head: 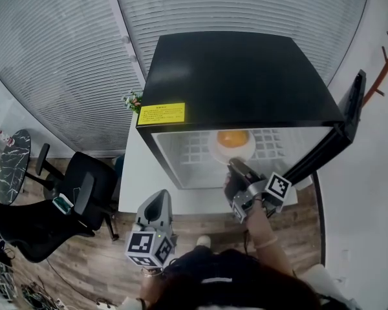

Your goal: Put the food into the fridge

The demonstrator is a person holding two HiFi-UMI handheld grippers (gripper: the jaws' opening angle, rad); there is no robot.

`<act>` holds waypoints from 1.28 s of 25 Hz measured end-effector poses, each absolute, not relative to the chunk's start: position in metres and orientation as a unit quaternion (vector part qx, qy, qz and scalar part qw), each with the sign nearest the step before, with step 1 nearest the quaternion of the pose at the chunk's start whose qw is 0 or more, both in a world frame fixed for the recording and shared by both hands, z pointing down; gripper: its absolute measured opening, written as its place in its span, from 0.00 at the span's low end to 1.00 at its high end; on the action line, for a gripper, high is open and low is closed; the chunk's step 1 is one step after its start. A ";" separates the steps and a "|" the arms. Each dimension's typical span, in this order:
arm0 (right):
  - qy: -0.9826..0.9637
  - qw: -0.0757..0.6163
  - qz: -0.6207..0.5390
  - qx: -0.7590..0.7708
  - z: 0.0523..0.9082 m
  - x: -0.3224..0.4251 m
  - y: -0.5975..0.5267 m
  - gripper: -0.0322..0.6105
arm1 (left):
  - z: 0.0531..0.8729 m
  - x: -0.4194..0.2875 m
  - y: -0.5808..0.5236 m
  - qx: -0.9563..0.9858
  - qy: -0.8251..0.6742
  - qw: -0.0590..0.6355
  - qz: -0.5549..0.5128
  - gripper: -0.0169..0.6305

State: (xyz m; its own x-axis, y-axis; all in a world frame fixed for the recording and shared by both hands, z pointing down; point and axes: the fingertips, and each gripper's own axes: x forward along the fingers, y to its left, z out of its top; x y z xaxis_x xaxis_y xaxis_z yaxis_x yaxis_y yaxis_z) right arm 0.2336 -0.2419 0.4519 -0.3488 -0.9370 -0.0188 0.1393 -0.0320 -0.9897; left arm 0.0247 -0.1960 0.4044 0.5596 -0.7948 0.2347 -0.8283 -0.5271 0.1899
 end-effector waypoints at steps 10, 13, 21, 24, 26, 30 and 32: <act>0.544 0.441 -0.609 -0.373 0.452 0.238 -0.239 0.11 | 0.402 0.023 -0.194 0.873 -0.465 0.136 0.059 0.02; 0.546 0.442 -0.607 -0.371 0.451 0.238 -0.237 0.12 | 0.402 0.023 -0.191 0.873 -0.464 0.136 0.060 0.02; 0.550 0.438 -0.606 -0.371 0.450 0.234 -0.228 0.12 | 0.398 0.022 -0.185 0.875 -0.462 0.129 0.061 0.02; 0.554 0.437 -0.604 -0.371 0.448 0.232 -0.224 0.12 | 0.398 0.023 -0.182 0.876 -0.461 0.129 0.061 0.02; 0.556 0.436 -0.602 -0.372 0.448 0.231 -0.221 0.12 | 0.397 0.022 -0.179 0.876 -0.461 0.130 0.062 0.02; 0.560 0.434 -0.597 -0.376 0.446 0.231 -0.216 0.10 | 0.395 0.021 -0.175 0.876 -0.461 0.129 0.060 0.02; 0.564 0.432 -0.593 -0.379 0.445 0.232 -0.213 0.10 | 0.395 0.021 -0.174 0.876 -0.461 0.129 0.058 0.02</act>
